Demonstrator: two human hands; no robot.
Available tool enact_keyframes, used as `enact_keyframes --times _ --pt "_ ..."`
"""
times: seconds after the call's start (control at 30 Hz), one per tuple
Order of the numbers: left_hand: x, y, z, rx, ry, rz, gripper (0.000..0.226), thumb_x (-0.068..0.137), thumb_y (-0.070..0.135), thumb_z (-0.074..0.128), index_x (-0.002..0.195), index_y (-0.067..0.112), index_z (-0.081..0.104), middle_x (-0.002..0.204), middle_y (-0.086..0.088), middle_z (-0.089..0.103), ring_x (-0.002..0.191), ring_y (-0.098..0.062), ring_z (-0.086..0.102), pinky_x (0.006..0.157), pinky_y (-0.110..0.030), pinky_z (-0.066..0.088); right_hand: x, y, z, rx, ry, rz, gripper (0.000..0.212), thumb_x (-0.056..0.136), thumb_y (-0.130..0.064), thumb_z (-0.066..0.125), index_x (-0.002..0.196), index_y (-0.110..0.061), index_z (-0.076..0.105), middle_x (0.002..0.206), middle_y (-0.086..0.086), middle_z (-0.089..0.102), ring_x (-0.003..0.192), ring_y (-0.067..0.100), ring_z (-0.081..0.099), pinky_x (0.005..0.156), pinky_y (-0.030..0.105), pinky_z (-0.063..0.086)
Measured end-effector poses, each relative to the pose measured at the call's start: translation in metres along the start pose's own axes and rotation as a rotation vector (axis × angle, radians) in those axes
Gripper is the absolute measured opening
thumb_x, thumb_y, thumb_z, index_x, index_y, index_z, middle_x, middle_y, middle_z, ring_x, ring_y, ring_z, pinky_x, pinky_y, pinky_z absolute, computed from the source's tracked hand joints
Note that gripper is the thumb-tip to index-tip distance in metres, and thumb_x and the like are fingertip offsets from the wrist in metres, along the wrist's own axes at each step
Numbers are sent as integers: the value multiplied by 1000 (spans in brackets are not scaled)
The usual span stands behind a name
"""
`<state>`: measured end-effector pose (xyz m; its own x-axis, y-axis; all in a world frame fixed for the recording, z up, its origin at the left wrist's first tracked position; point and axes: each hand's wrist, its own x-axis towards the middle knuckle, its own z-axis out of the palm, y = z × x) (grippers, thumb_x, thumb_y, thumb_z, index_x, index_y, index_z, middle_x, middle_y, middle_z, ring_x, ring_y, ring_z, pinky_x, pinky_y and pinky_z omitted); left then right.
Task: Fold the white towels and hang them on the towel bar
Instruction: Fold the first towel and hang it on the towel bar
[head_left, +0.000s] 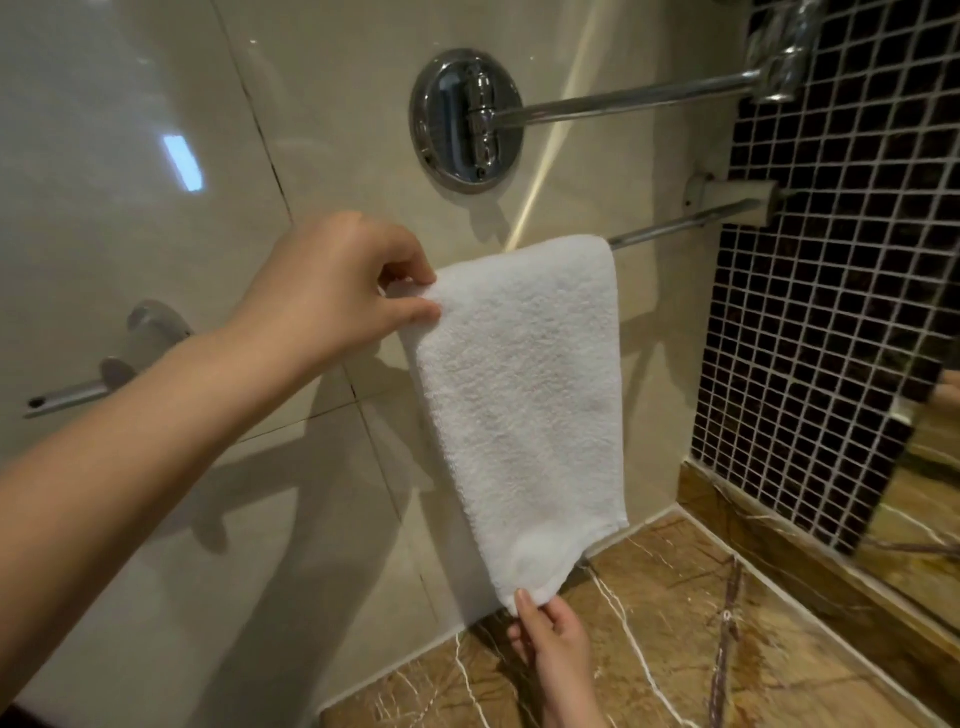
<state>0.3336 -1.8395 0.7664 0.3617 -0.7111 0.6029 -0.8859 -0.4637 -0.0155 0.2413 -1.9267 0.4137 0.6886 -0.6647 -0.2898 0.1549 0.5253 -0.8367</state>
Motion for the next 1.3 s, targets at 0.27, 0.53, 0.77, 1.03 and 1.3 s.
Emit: enact_keyframes --times 0.27,0.53,0.77,1.03,1.3 --pt "14 15 20 19 67 40 21 76 28 75 93 16 72 87 -6 72 84 -26 65 71 -37 48 11 -13 -21 -27 10 -13 8 87 -9 65 93 -4 69 58 2 65 46 7 53 43 14 42" --pt "38 33 38 -15 76 64 23 76 28 75 95 16 72 92 -7 72 91 -30 64 75 -40 48 27 -31 -34 -20 64 -18 9 87 -9 65 90 -1 66 57 0 64 47 5 54 43 14 43" --pt "60 45 56 -34 106 107 22 78 30 73 96 18 72 93 -4 71 91 -27 63 70 -32 41 39 -52 -50 -64 102 -22 13 89 -13 64 92 0 65 69 10 61 56 12 53 44 14 43" --pt "81 59 78 -52 157 155 22 79 32 73 96 18 71 92 -3 71 90 -26 63 66 -27 33 55 -68 -67 -101 135 -10 20 89 -18 63 91 2 62 74 10 59 60 13 53 48 15 44" --pt "96 71 87 -90 148 182 23 80 30 71 98 17 72 92 -2 71 88 -22 63 65 -24 28 65 -80 -73 -47 141 -8 20 90 -16 63 95 4 62 72 10 57 57 10 52 47 14 44"
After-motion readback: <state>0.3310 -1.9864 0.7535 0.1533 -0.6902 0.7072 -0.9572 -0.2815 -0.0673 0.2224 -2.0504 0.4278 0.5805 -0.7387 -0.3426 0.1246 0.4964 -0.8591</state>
